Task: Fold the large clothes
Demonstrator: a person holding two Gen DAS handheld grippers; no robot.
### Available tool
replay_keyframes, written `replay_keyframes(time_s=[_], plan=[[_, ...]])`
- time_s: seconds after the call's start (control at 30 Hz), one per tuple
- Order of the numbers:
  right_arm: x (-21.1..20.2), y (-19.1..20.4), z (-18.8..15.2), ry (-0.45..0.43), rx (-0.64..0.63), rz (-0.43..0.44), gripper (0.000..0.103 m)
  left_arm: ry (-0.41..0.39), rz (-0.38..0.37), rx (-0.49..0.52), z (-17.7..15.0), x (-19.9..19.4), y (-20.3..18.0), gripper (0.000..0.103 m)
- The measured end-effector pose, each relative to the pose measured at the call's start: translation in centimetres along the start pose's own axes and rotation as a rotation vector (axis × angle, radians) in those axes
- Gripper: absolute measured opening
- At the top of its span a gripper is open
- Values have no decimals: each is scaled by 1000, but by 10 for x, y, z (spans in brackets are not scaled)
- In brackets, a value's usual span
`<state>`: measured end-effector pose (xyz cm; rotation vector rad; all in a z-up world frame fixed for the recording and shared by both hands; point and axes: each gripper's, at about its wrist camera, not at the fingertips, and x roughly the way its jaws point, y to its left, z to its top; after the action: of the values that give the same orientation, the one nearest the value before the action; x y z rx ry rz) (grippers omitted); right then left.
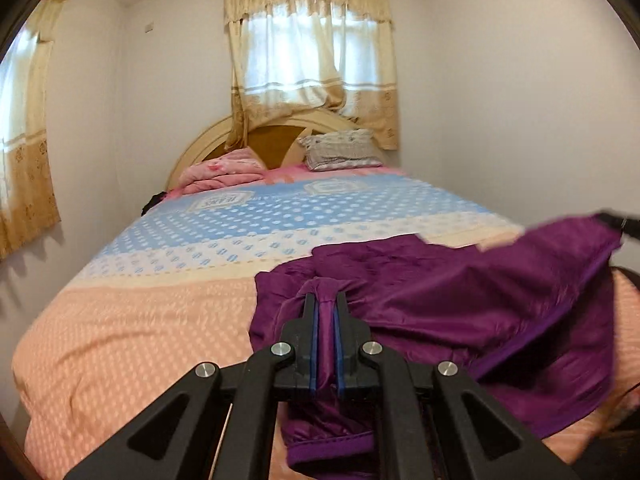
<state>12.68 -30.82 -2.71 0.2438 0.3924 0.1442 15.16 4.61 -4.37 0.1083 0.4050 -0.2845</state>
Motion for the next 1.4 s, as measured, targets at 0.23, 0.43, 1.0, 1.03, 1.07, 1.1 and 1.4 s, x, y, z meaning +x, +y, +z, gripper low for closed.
replay_keyframes(time_s=[0.23,0.43,1.0,1.03,1.07,1.1,1.4], plan=[[137,-44,29,26,108,-72,7,0,-40,-67,11,118,24,18],[202,-78,24,89,145,-157,7,-78,145,-160,27,167,49,93],[257,-84,44,141,146,-301,72,170,442,-264,26,261,73,93],[249,-73,44,128,108,-303,72,139,427,-263,31,252,68,93],[242,-61,44,114,80,-284,72,110,404,-256,36,241,61,93],[238,-50,41,119,54,-265,72,94,381,-243,42,235,54,93],[328,-3,10,429,-129,-246,58,165,467,142,24,301,-23,93]])
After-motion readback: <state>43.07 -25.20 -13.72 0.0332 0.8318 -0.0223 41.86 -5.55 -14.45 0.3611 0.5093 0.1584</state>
